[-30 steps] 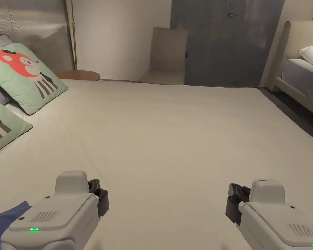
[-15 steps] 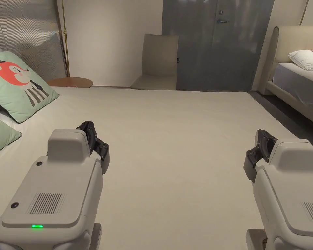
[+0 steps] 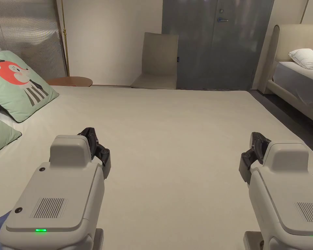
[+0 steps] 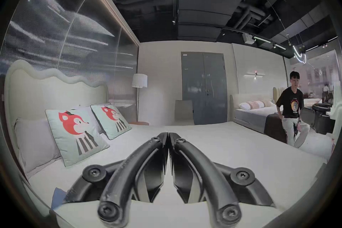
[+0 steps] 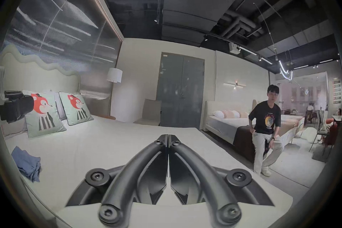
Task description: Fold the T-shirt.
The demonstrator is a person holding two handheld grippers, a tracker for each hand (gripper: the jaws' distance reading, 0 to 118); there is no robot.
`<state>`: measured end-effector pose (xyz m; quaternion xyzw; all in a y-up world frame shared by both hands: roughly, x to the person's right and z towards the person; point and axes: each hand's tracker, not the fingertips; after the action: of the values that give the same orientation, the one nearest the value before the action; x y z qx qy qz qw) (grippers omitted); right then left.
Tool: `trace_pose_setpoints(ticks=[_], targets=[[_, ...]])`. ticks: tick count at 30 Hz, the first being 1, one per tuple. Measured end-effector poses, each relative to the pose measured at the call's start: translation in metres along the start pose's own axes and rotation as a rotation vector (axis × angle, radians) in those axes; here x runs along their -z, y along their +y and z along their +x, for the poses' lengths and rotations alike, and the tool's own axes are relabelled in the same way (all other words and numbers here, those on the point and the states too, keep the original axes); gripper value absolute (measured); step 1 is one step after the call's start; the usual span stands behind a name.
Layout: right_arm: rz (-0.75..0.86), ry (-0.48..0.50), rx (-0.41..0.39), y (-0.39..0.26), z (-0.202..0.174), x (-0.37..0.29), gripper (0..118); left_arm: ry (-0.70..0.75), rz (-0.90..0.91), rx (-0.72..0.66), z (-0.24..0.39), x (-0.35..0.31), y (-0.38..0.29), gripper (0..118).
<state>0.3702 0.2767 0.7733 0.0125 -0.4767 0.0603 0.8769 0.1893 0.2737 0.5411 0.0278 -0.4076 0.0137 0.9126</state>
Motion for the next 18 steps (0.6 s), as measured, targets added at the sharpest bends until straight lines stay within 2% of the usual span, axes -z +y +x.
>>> trace_pose_setpoints(ticks=[6, 9, 10, 11, 12, 13, 14, 15, 18], targets=[[-0.018, -0.004, 0.009, -0.0018, 0.0006, 0.0013, 1, 0.003, -0.011, -0.001, 0.0011, -0.0014, -0.0046, 1], [-0.024, -0.006, 0.011, -0.0024, 0.0013, 0.0009, 1, 0.004, -0.014, -0.001, 0.0009, -0.0007, -0.0053, 17], [-0.025, -0.005, 0.014, -0.0025, 0.0017, 0.0013, 4, 0.004, -0.015, -0.002, 0.001, -0.0016, -0.0053, 34], [-0.028, -0.003, 0.018, -0.0022, 0.0017, 0.0005, 18, 0.006, -0.014, -0.003, 0.0011, -0.0014, -0.0052, 52], [-0.029, 0.0, 0.022, -0.0023, 0.002, 0.0006, 45, 0.007, -0.012, -0.004, 0.0011, -0.0012, -0.005, 73], [-0.023, 0.0, 0.024, -0.0025, 0.0025, 0.0004, 86, 0.007, -0.013, -0.007, 0.0009, -0.0009, -0.0047, 101], [-0.023, 0.002, 0.023, -0.0024, 0.0032, 0.0011, 106, 0.007, -0.012, -0.01, 0.0004, -0.0011, -0.0048, 113], [-0.027, 0.003, 0.023, -0.0018, 0.0035, 0.001, 115, 0.006, -0.012, -0.014, 0.0, -0.0007, -0.0045, 108], [0.001, -0.009, 0.02, -0.0012, 0.004, -0.002, 117, 0.013, 0.009, -0.011, 0.0, -0.0042, -0.0038, 111]])
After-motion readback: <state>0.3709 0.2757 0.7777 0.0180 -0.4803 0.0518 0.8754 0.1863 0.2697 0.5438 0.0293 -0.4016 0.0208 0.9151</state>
